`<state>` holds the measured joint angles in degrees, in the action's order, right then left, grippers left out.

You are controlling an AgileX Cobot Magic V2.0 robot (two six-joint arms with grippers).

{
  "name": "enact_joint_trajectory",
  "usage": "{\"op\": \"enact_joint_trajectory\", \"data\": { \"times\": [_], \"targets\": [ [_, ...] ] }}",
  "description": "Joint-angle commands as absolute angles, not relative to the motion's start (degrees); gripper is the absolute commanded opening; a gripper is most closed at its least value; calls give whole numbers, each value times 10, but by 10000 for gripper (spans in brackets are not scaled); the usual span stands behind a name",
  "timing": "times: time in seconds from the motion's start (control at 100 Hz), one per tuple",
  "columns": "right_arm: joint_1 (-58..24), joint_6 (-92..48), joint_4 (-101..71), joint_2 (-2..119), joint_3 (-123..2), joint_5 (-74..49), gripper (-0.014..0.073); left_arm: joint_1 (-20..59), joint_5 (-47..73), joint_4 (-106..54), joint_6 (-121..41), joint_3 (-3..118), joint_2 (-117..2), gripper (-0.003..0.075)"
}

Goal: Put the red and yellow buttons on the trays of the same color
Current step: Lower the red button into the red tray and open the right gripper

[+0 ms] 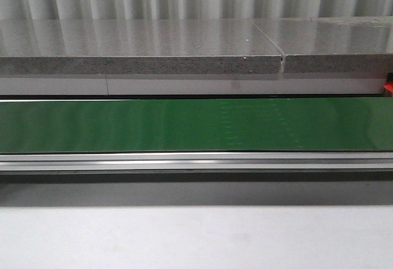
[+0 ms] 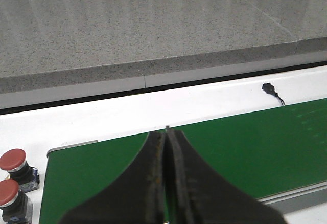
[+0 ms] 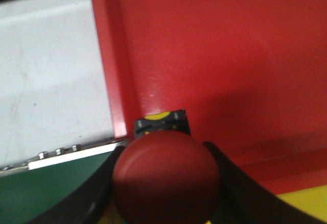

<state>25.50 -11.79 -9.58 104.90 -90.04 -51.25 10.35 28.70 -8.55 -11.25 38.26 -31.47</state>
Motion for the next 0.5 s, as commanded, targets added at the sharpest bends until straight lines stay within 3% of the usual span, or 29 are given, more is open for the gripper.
{"op": "enact_joint_trajectory", "data": {
  "times": [0.0,0.49],
  "targets": [
    [273,-116,-125,1033,-919,-479,141,108,245,-96,-108,398,-315,-21],
    [275,-117,-90,1105,-918,-473,141,108,245,-96,-108,398,-315,-21]
  ]
}}
